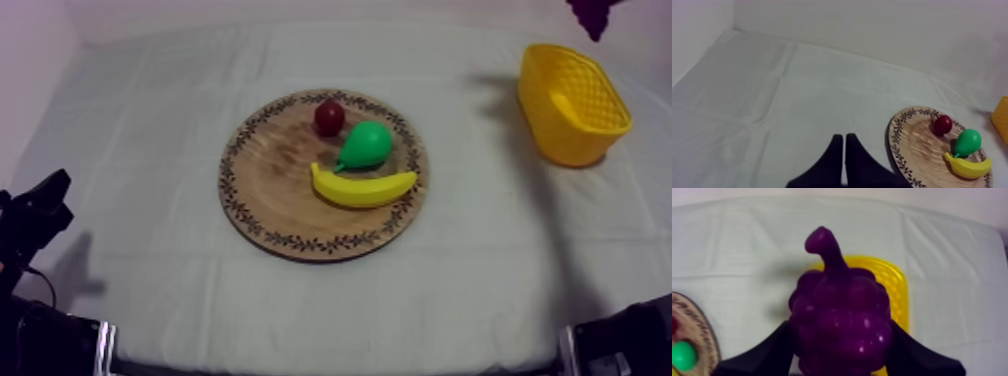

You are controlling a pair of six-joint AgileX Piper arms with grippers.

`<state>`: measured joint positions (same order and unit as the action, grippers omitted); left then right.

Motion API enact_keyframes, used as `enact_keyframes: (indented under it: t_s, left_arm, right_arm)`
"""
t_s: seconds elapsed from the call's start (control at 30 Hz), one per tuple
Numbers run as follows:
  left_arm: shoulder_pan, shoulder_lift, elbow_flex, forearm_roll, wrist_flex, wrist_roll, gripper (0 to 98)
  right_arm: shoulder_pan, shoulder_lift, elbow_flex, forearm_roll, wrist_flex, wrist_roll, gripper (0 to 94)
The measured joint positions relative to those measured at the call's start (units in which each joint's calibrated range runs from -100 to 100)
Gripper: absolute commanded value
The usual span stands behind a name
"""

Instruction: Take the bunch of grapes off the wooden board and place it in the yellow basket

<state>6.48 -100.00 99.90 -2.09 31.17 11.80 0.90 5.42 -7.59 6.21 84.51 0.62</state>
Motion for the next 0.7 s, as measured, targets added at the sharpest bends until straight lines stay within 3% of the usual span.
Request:
enact_keyframes:
  t_s: [0.3, 0.7]
  left_arm:
    - [0.00, 0.00, 0.00, 0.00, 0.00, 0.00, 0.1]
    - [0.00, 0.00, 0.00, 0.00, 0.00, 0.00, 0.1]
  right_arm:
    - [5.70, 2.73, 4.88, -2.76, -3.01, 4.68, 30.3]
    - [7.26, 11.45, 9.91, -5.53, -8.77, 7.67, 31.8]
